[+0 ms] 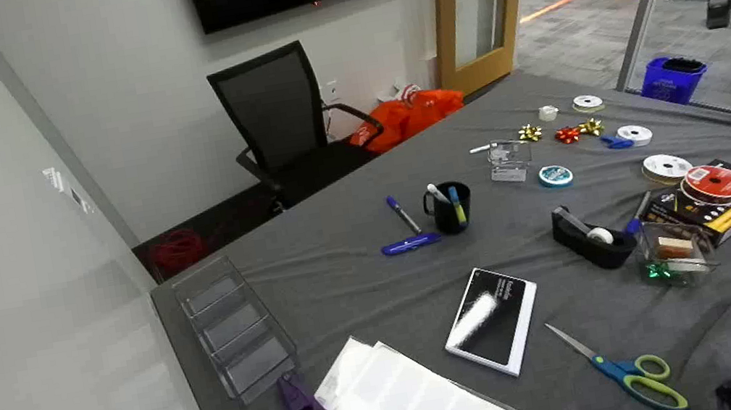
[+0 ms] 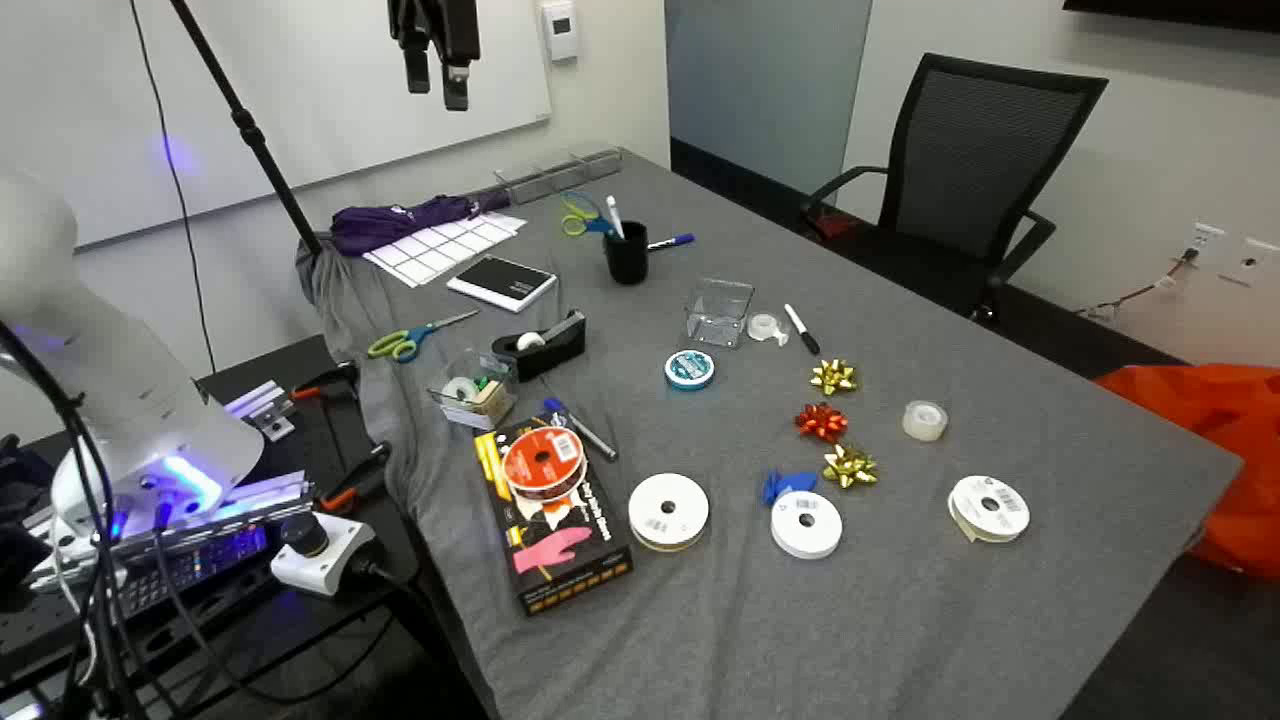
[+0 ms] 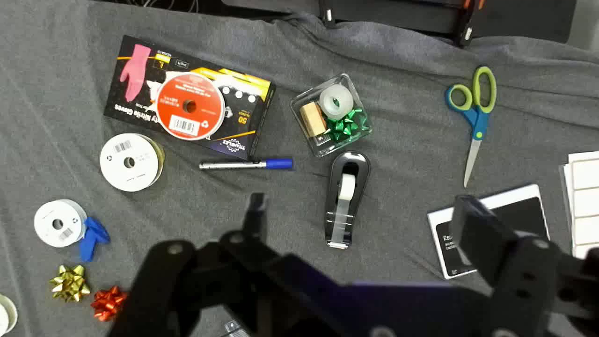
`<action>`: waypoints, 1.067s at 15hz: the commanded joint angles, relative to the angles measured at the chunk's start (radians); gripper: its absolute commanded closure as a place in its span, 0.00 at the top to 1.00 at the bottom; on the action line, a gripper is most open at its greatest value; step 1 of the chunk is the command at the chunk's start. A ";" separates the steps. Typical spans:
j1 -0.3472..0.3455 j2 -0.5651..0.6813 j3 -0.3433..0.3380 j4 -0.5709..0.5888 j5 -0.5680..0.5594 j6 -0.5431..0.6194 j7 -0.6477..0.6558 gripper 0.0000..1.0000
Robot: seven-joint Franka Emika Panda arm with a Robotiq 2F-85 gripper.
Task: Move the black cup to the right
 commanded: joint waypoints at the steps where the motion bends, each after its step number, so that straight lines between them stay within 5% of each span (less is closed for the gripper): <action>1: -0.015 0.001 0.014 0.002 0.003 -0.001 -0.002 1.00; 7: -0.010 0.017 0.018 0.020 0.033 0.006 0.023 1.00; 12: 0.011 0.134 0.056 0.154 0.211 0.097 0.133 1.00; 16: 0.025 0.264 0.100 0.273 0.227 0.174 0.149 1.00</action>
